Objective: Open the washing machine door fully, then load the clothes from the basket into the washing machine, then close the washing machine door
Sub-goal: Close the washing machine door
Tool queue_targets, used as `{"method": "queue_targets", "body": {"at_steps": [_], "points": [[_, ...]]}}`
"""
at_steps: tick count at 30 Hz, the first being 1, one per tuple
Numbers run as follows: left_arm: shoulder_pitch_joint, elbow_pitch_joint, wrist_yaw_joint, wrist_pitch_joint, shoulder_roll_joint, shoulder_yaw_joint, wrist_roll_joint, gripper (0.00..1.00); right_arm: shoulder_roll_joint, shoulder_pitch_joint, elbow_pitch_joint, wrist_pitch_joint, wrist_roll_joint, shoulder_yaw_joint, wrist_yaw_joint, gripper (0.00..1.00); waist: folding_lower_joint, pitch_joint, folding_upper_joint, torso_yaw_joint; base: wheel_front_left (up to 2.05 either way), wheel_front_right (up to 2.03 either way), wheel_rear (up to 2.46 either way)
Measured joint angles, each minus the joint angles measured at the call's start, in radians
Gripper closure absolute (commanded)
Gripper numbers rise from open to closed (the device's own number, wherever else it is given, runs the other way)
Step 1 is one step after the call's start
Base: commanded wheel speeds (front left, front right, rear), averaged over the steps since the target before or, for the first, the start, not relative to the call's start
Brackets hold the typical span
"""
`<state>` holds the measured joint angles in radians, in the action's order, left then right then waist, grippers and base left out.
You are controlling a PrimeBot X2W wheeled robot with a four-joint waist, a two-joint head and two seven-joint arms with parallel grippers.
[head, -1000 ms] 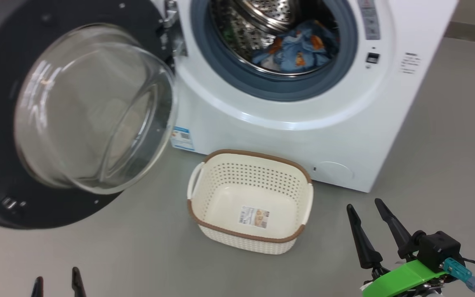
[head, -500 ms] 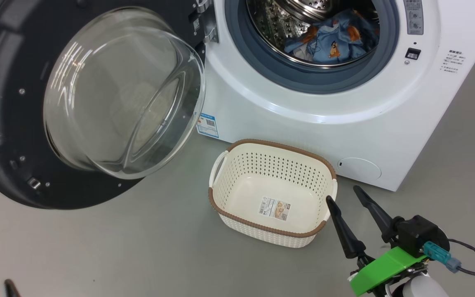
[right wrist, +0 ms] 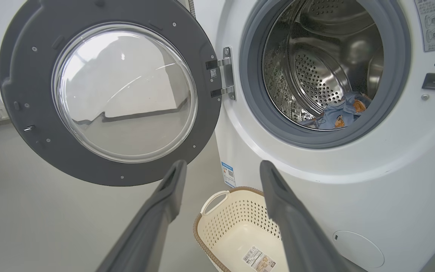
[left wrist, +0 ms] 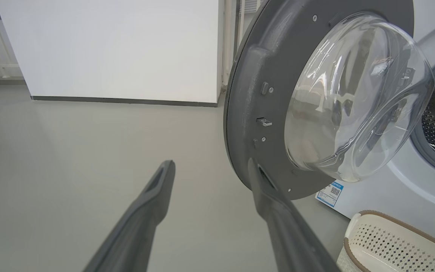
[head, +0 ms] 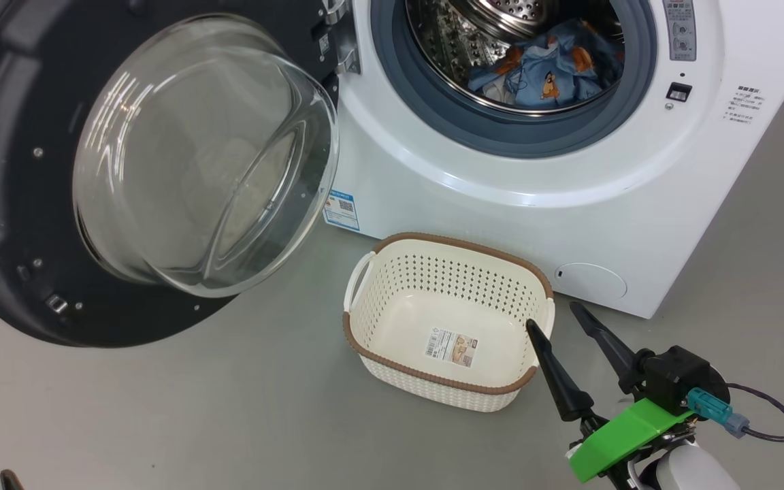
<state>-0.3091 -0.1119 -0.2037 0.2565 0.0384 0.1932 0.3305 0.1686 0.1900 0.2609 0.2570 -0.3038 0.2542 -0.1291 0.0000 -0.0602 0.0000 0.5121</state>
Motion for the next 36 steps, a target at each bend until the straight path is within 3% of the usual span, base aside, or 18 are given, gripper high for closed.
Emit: {"method": "queue_targets", "body": {"at_steps": [5,6,7,8,15,20,26,31,36], "points": [[0.0,-0.001,0.006,0.0,0.0,-0.004,0.001,0.0,-0.001,0.0,0.0,0.0,0.0,-0.006,0.0,0.0,0.0001,0.004,0.0,-0.003,0.0,0.0,0.0],[0.001,-0.001,0.007,0.0,0.0,-0.004,0.008,0.15,-0.001,0.0,0.0,0.0,0.0,-0.007,0.0,0.0,0.0,0.005,0.0,-0.004,0.0,0.0,0.0],[0.001,-0.002,0.014,0.0,0.0,-0.004,0.009,0.73,-0.001,0.0,0.0,0.0,0.0,-0.009,0.0,0.0,0.0,0.005,0.0,-0.004,0.0,0.0,0.0],[0.001,-0.003,0.016,0.0,0.0,-0.004,0.011,1.0,-0.001,-0.001,-0.001,0.0,0.0,-0.01,0.0,0.0,0.0,0.006,0.0,-0.004,0.0,0.0,0.0],[0.005,-0.017,0.035,0.0,0.0,0.015,0.033,1.0,-0.003,-0.002,-0.002,0.0,0.0,-0.016,0.0,0.0,0.0,0.006,0.0,-0.004,0.0,0.0,0.0],[0.031,-0.032,0.077,0.0,-0.001,0.083,0.05,1.0,-0.007,-0.004,-0.005,0.0,0.0,-0.021,0.0,0.0,0.0,0.004,0.0,-0.005,0.0,0.0,0.0],[0.126,-0.026,0.165,0.0,-0.003,0.189,0.074,1.0,-0.006,-0.004,-0.008,0.0,0.0,-0.028,0.0,0.0,0.0,-0.007,0.0,-0.006,0.0,0.0,0.0],[0.235,0.038,0.263,0.0,-0.004,0.281,0.103,1.0,-0.006,-0.005,-0.01,0.0,0.0,-0.033,0.0,0.0,0.0,-0.016,0.0,-0.007,0.0,0.0,0.0],[0.353,0.15,0.307,0.0,0.023,0.324,0.154,1.0,-0.005,-0.006,-0.016,0.0,0.001,-0.042,0.0,0.0,0.0,-0.028,0.0,-0.009,0.0,0.0,0.0]]}}
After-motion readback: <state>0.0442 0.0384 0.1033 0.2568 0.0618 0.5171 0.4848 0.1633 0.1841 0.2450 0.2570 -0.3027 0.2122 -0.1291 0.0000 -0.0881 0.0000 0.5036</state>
